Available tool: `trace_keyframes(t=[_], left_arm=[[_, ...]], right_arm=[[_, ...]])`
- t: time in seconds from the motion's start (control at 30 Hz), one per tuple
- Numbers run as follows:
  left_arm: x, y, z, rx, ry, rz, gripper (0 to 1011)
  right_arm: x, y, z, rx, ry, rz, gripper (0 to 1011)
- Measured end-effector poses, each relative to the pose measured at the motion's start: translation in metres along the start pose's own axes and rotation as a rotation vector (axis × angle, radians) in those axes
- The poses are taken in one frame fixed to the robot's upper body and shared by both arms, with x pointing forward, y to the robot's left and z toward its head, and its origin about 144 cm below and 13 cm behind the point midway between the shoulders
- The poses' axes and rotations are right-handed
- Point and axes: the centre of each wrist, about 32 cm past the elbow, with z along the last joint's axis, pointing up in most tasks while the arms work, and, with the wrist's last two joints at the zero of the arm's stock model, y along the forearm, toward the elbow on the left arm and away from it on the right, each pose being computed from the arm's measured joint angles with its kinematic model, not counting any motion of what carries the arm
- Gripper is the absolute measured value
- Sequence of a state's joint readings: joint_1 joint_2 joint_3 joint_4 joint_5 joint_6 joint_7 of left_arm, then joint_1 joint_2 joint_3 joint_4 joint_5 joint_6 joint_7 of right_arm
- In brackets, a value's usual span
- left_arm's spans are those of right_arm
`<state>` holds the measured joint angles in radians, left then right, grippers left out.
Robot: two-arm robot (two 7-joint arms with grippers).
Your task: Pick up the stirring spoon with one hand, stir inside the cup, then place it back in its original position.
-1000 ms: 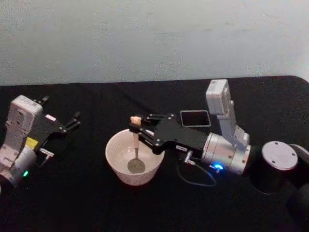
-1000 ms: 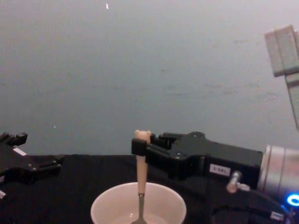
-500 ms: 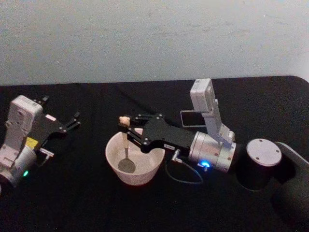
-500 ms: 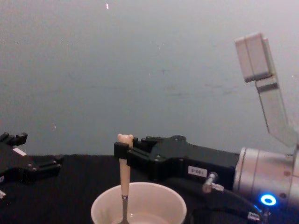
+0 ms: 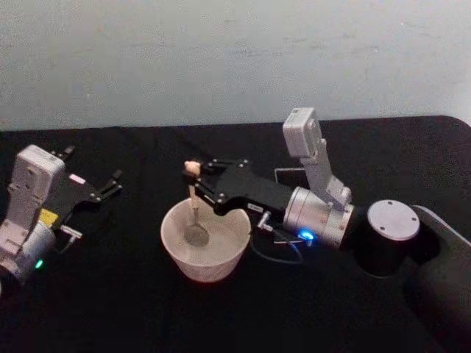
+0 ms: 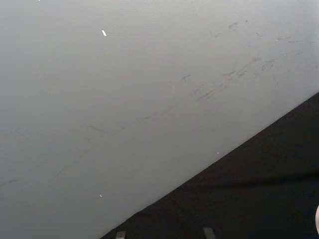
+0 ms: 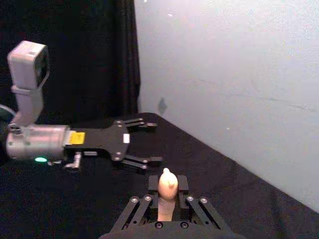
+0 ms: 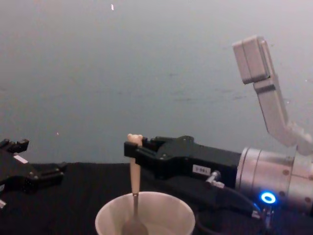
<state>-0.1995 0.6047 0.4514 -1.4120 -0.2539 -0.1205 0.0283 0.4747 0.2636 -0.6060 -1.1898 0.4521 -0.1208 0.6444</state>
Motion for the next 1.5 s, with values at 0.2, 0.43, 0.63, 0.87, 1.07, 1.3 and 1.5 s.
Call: trace_keyframes(t=[0.2, 0.43, 0.63, 0.87, 1.07, 1.3, 1.5], left_arm=[[0.0, 0.0, 0.0, 0.0, 0.0, 0.0, 1001], [0.0, 0.0, 0.0, 0.0, 0.0, 0.0, 1001], [0.0, 0.0, 0.0, 0.0, 0.0, 0.0, 1001], [0.0, 0.0, 0.0, 0.0, 0.0, 0.0, 1001], [0.0, 0.0, 0.0, 0.0, 0.0, 0.0, 1001], [0.0, 0.0, 0.0, 0.0, 0.0, 0.0, 1001], [0.0, 0.0, 0.0, 0.0, 0.0, 0.0, 1001]], right_arm=[[0.007, -0.006, 0.002, -0.001, -0.004, -0.036, 214], [0.014, -0.024, 0.004, -0.007, 0.009, -0.079, 214], [0.01, -0.036, 0.004, -0.015, 0.015, -0.068, 214], [-0.002, -0.045, 0.006, -0.016, 0.037, -0.018, 214], [-0.016, -0.044, 0.003, -0.026, 0.06, 0.039, 214], [-0.022, -0.035, 0.002, -0.026, 0.071, 0.07, 214], [-0.02, -0.021, 0.002, -0.012, 0.067, 0.069, 214]])
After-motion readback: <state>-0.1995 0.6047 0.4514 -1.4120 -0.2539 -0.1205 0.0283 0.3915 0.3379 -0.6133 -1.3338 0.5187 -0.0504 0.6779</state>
